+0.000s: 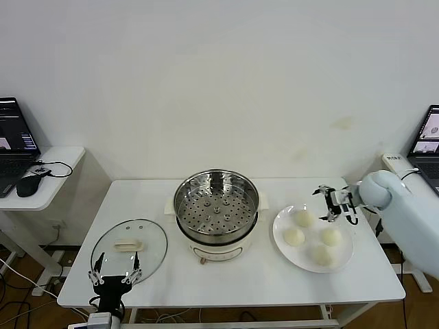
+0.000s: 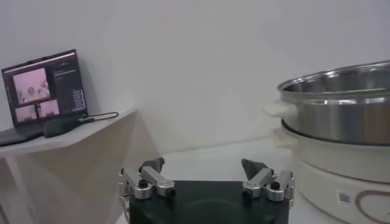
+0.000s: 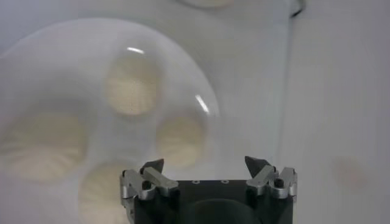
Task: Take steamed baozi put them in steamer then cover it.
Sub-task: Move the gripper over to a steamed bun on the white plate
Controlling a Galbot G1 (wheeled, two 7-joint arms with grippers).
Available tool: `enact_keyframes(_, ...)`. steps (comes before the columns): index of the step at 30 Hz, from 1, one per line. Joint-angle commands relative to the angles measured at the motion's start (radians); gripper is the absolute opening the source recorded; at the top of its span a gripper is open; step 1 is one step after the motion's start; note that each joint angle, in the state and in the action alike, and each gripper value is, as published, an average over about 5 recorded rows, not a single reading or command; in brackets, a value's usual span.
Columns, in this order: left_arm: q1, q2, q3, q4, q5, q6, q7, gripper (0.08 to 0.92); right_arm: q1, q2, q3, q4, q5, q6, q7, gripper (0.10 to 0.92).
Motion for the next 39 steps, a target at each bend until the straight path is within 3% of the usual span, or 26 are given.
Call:
enact_keyframes(1, -0.001, 0.001, -0.005, 0.000, -0.011, 0.002, -0.002, 0.823, 0.110, 0.080, -0.147, -0.138, -0.017, 0.017, -0.062, 0.823)
enact_keyframes(24, -0.016, 0.015, -0.018, 0.010, -0.013, 0.002, 0.003, 0.823, 0.076, 0.187, -0.106, -0.261, -0.085, 0.000, 0.006, 0.818)
enact_keyframes(39, -0.013, 0.011, -0.022, 0.004, -0.015, -0.001, 0.002, 0.823, 0.077, 0.184, -0.098, -0.248, -0.093, -0.003, 0.006, 0.676)
